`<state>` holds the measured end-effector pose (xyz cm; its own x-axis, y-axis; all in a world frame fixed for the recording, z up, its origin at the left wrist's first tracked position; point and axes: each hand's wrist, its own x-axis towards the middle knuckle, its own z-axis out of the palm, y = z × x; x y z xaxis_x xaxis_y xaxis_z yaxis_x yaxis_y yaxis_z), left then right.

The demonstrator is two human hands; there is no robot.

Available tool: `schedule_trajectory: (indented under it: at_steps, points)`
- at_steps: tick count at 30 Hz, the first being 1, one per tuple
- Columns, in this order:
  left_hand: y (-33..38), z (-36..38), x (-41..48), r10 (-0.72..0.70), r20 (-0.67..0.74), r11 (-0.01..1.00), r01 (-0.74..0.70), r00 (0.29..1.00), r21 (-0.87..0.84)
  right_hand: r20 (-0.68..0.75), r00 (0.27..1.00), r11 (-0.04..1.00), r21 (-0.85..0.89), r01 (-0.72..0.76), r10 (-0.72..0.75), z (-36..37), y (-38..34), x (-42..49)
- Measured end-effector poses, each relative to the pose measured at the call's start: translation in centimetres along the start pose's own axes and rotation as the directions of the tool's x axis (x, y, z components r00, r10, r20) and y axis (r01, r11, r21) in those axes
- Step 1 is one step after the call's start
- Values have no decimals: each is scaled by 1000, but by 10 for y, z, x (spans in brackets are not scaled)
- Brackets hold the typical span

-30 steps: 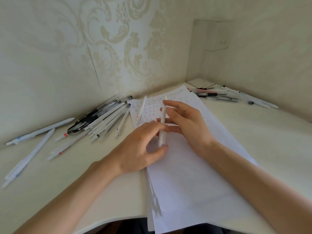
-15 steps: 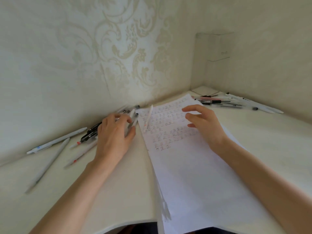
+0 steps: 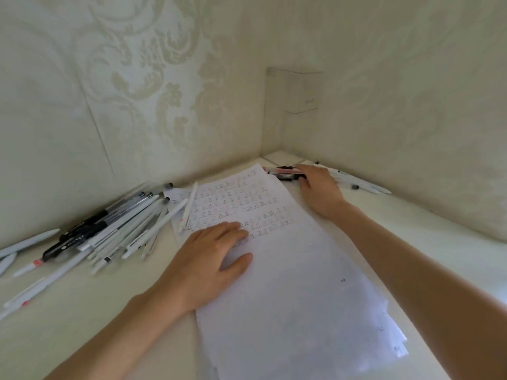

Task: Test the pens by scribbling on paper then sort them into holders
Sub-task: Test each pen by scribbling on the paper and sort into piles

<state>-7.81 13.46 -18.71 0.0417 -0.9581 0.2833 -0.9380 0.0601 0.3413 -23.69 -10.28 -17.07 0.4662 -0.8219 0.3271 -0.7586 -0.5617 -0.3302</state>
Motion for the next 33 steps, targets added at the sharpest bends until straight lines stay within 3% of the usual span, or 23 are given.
schedule_trajectory:
  at_steps: [12, 14, 17, 18, 21, 25, 31, 33]
  points:
    - [-2, 3, 1, 27, -7, 1000, -27, 1000, -7, -46, 994, 980, -177, 88, -97, 15, -5, 20]
    - [-2, 3, 1, 32, -8, 999, -32, 999, -9, -135, 977, 973, -185, 139, -166, 10, -4, 13]
    - [1, 1, 0, 34, -38, 999, -35, 999, -38, -350, 889, 955, -118, 272, -296, -8, -18, -10]
    - [1, 1, 0, 27, -84, 998, -32, 996, -58, -362, 867, 938, -97, 332, -343, -15, -28, -20]
    - [1, -6, 0, -118, -270, 983, 74, 956, -166, -204, 818, 842, -102, 529, -538, -16, -53, -53]
    - [3, -16, -3, -311, -261, 889, 183, 914, -420, -63, 751, 754, -45, 655, -657, 2, -74, -85]
    - [10, -21, -2, -281, -205, 865, 155, 938, -477, -123, 704, 709, 2, 705, -700, 4, -80, -92]
    - [7, -21, 0, -326, -243, 849, 170, 914, -501, -205, 711, 732, -39, 681, -673, 5, -79, -91]
